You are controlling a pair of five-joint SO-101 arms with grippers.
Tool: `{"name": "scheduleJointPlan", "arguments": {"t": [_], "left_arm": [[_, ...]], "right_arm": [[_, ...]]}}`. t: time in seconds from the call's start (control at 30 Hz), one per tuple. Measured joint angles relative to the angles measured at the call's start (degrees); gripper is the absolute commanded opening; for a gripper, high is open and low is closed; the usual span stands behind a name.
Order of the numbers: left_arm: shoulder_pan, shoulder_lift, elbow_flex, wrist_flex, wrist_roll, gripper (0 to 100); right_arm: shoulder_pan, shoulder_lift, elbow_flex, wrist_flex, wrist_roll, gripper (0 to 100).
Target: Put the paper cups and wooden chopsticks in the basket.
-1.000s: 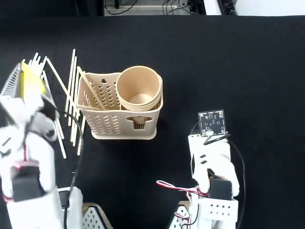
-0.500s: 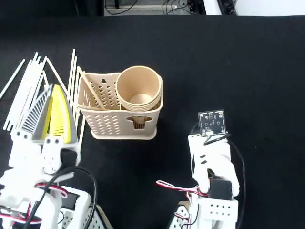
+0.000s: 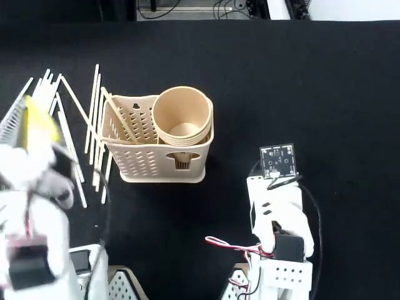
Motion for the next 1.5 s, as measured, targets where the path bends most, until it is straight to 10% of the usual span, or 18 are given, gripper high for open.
{"name": "scheduleJointPlan", "arguments": {"t": [0.23, 0.5, 0.9, 1.5], "left_arm": [[-11.8, 34.6, -16.4, 6.2, -1.7, 14], [-13.6, 69.0, -33.6, 16.6, -22.4, 15], [-17.7, 106.5, -66.4, 27.7, -34.9, 20], [-16.1, 155.7, -131.3, 56.4, -45.2, 3]], "right_arm": [[0.0, 0.0, 0.0, 0.0, 0.0, 2.6], [0.0, 0.0, 0.0, 0.0, 0.0, 2.6], [0.0, 0.0, 0.0, 0.0, 0.0, 2.6], [0.0, 0.0, 0.0, 0.0, 0.0, 2.6]]}}
